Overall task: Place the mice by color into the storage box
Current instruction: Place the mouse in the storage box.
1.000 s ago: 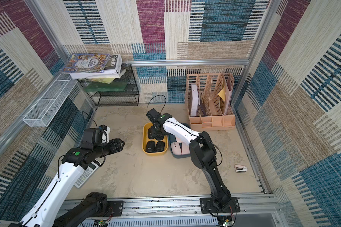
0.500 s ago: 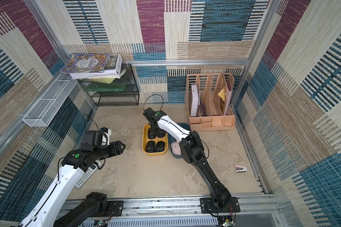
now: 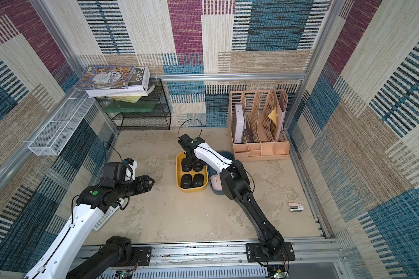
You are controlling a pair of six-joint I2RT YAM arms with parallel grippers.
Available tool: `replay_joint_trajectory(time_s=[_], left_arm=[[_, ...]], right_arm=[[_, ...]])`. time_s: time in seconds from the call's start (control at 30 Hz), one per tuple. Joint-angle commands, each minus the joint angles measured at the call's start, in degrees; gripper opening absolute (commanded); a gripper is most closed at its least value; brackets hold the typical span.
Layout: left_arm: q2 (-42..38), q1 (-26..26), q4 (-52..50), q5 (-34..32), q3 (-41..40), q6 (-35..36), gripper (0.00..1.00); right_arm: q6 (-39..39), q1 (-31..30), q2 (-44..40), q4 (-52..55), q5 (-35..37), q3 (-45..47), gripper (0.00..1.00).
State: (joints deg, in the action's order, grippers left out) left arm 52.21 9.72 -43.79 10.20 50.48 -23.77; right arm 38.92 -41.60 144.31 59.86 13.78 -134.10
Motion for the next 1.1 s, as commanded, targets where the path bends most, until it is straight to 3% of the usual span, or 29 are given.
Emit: replay_joint_trajectory(time_s=[0.0,0.13,0.17,0.2,0.57,0.77,0.93,1.07], left_arm=[[-0.3,0.0,0.3,-0.7,-0.1,0.6,0.80],[-0.6,0.0,0.3,-0.4,0.0,0.1,0.80],[-0.6,0.0,0.3,-0.4,0.2,0.1,0.80],[-0.7,0.0,0.3,-0.4,0.2,0.0,0.80],[-0.5,-0.1,2.0,0.6,-1.2,-0.9,0.80],[-0.4,0.0,6.3,2.5,-3.0,-1.7,0.83],[-2.4,0.0,7.6,-1.2,-3.3,0.5,0.94],[-4.7,0.0,8.5,-6.1,-4.1,3.2,1.00]], right_arm=[[0.3,0.2,-0.4,1.5,1.5,0.1,0.68],[0.1,-0.3,-1.8,0.6,2.1,-0.1,0.75],[0.2,-0.5,-2.0,0.5,2.3,-0.2,0.82],[0.0,-0.8,-2.5,0.4,2.6,-0.2,0.97],[-0.4,-2.8,-8.0,-1.6,3.5,-1.1,0.96],[-4.3,-3.0,-15.7,-3.8,4.0,1.6,0.96],[-12.0,-2.1,-28.0,-5.9,12.7,13.6,0.96],[-17.6,3.7,-44.4,-14.9,15.6,35.7,0.96]])
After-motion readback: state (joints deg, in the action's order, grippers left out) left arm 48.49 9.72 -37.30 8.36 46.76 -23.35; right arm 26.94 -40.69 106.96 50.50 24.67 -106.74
